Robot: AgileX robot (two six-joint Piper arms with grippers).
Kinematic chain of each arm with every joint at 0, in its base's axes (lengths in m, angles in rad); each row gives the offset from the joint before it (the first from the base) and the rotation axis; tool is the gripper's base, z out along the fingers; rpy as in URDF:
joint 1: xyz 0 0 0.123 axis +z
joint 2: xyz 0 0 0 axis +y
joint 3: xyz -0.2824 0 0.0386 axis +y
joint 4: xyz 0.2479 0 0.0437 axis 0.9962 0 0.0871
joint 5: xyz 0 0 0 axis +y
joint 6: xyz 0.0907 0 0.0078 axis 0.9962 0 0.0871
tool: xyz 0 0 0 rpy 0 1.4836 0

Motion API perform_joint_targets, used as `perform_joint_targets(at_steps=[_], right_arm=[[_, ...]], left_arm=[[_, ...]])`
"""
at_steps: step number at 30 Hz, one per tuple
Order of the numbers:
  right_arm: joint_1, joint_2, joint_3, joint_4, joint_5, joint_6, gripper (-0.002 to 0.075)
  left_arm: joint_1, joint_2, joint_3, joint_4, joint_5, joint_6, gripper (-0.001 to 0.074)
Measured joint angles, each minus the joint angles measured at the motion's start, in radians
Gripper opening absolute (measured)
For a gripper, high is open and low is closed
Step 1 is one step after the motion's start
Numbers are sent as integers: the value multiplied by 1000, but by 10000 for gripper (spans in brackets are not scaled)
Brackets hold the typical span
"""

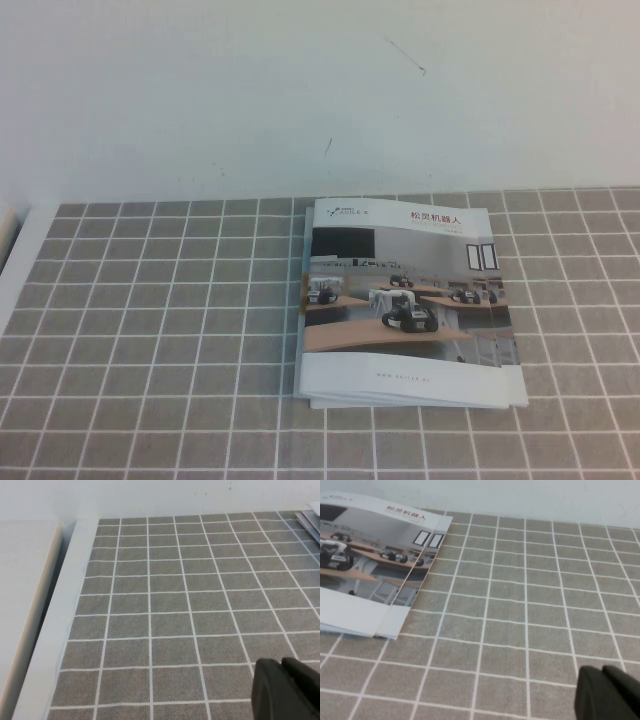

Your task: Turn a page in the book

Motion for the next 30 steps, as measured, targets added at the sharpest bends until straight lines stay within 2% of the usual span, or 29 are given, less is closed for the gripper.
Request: perform_joint_targets(at_steps=[30], right_arm=[[0,0,0,0,0,0,-1]], left_arm=[[0,0,0,29,0,1,-4]])
